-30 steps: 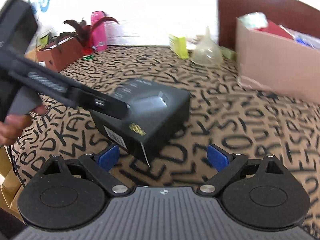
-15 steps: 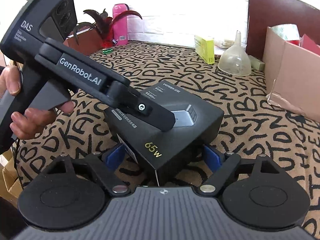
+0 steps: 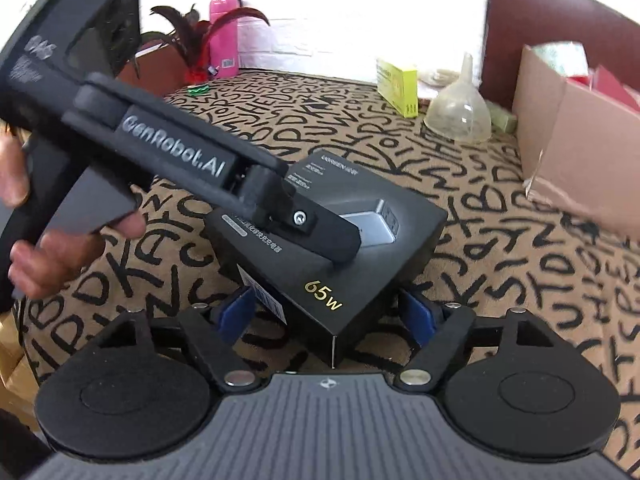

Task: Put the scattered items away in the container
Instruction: 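Lift the black charger box with the left tool, then carry the black box into the cardboard box and open the left tool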

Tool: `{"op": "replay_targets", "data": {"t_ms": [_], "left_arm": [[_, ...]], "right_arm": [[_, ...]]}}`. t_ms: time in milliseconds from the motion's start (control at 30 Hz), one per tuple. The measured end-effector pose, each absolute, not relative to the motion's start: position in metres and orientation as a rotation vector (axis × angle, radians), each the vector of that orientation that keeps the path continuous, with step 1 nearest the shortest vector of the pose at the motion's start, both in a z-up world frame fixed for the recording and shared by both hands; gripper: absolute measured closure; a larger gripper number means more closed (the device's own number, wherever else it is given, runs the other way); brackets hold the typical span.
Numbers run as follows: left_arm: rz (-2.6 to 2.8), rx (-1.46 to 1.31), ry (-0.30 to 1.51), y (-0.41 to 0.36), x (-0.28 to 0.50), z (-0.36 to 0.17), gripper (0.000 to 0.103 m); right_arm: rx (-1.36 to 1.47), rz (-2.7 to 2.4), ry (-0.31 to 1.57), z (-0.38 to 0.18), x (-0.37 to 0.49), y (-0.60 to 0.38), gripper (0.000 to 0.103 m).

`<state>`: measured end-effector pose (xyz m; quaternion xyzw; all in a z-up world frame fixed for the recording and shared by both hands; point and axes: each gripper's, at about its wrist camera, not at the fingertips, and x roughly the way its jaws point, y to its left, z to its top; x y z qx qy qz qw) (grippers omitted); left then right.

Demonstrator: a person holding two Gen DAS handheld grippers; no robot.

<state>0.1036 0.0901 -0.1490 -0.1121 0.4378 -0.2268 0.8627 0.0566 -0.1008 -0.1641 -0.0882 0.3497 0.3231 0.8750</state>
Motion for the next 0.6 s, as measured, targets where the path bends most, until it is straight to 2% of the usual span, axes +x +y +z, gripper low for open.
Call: {"op": "replay_targets", "data": {"t_ms": [133, 300, 600], "left_arm": [[-0.448, -0.182, 0.907, 0.079, 0.091, -0.137, 0.016], [-0.462, -0.111, 0.848, 0.053, 0.075, -0.107, 0.017], [-0.536, -0.001, 0.637, -0.026, 0.1, 0.004, 0.017]], "right_arm": [[-0.114, 0.668, 0.745, -0.161, 0.052, -0.108, 0.02], [-0.059, 0.652, 0.672, -0.142, 0.036, -0.134, 0.02], [-0.066, 0.535, 0.406, -0.05, 0.055, -0.194, 0.02]]}}
